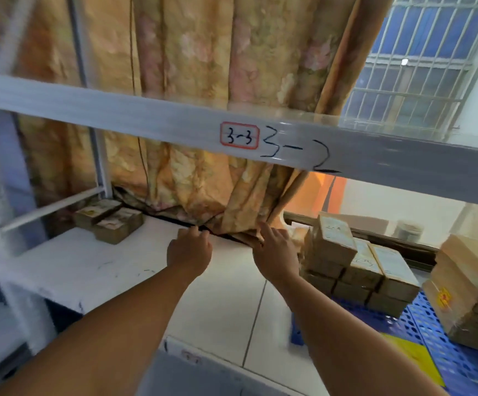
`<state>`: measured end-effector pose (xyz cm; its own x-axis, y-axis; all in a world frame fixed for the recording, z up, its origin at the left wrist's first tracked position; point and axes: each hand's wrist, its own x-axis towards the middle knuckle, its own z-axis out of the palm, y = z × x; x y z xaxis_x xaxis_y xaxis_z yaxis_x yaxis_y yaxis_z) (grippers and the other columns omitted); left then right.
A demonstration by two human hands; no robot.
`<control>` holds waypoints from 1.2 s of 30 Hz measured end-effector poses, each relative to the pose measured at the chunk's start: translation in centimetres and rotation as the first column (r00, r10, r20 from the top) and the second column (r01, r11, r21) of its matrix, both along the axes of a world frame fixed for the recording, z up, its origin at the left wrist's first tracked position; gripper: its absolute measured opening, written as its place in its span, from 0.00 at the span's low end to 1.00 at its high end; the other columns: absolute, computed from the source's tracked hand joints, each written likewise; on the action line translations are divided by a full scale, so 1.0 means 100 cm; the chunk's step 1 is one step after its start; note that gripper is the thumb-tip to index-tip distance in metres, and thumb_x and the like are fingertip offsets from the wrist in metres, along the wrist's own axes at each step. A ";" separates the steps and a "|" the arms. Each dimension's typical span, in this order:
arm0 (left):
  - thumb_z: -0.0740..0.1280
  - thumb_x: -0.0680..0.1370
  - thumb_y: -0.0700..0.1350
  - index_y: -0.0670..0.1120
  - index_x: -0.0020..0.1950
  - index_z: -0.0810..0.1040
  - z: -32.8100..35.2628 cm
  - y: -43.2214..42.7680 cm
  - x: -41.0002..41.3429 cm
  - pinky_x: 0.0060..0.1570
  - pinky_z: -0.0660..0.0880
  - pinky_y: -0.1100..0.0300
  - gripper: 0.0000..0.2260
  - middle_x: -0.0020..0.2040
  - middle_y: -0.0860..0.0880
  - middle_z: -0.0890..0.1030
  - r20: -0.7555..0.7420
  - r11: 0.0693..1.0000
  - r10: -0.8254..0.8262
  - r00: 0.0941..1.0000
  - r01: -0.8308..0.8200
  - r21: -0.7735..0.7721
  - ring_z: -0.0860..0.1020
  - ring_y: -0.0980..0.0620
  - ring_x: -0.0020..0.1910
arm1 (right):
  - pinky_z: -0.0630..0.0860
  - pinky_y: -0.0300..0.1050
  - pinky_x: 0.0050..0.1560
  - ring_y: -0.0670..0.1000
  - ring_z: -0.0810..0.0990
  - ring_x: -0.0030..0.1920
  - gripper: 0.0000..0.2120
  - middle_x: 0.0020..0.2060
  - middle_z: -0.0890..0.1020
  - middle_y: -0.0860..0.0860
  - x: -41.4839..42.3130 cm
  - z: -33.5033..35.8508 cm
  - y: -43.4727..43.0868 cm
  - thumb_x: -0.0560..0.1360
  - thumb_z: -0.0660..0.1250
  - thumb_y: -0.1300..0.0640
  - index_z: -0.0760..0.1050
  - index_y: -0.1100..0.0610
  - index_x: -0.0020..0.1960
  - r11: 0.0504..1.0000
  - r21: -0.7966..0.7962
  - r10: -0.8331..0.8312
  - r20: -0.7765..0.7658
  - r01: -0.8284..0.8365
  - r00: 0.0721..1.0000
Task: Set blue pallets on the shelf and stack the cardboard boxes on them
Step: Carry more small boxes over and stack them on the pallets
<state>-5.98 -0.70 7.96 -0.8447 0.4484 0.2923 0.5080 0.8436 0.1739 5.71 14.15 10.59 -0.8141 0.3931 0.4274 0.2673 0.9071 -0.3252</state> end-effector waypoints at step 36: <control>0.55 0.83 0.45 0.51 0.69 0.74 -0.069 -0.296 -0.257 0.66 0.70 0.55 0.16 0.68 0.50 0.75 0.454 0.939 0.265 0.851 -0.335 0.079 0.73 0.49 0.66 | 0.65 0.52 0.68 0.58 0.60 0.71 0.28 0.72 0.63 0.55 -0.354 -0.097 -0.282 0.74 0.63 0.56 0.61 0.49 0.73 0.966 -0.022 0.228 0.532 -0.257 0.815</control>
<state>-31.72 -30.33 1.06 -0.9871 0.1329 -0.0889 0.0789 0.8886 0.4519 -29.65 -14.03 0.91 -0.9865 0.1431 -0.0801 0.1540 0.9762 -0.1526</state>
